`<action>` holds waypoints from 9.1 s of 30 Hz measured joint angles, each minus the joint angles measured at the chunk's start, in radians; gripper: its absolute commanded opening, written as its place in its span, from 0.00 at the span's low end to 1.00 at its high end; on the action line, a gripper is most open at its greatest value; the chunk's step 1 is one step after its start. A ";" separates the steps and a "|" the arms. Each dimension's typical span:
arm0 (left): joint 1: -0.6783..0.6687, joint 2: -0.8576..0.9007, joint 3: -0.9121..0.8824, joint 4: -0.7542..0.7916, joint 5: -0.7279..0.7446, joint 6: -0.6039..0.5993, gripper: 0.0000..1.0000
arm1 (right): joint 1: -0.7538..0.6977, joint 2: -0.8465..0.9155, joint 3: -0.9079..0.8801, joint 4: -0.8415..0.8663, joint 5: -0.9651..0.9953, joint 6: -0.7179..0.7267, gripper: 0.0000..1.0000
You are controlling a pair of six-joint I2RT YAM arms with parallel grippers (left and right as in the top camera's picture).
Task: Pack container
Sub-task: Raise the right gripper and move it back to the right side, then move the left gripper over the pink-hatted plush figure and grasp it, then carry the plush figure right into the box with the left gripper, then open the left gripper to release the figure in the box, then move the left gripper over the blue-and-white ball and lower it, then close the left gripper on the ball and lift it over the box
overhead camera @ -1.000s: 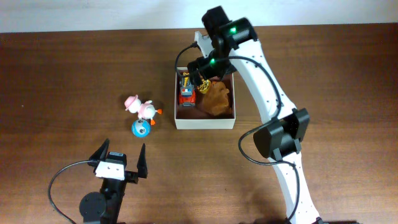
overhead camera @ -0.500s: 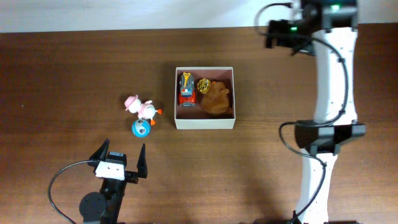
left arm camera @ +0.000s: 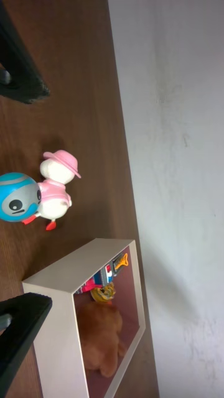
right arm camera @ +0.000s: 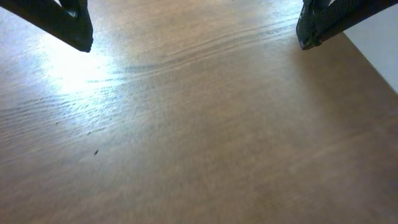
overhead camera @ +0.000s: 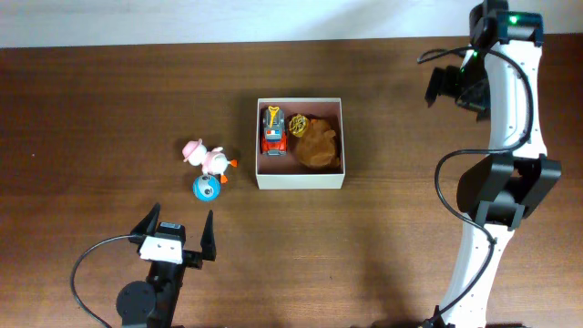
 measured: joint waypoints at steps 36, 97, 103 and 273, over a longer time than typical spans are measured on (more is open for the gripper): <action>0.000 1.295 1.157 -0.600 0.163 -0.006 1.00 | 0.000 0.000 -0.037 0.007 0.004 0.000 0.99; 0.000 1.834 1.162 -0.377 -0.110 0.013 0.02 | 0.000 0.000 -0.037 0.007 0.004 0.000 0.99; 0.000 1.833 1.255 -0.481 -0.105 -0.024 0.02 | 0.000 0.000 -0.037 0.007 0.004 0.000 0.99; -0.225 1.870 1.643 -0.894 0.226 -0.093 0.49 | 0.000 0.000 -0.037 0.007 0.004 0.000 0.99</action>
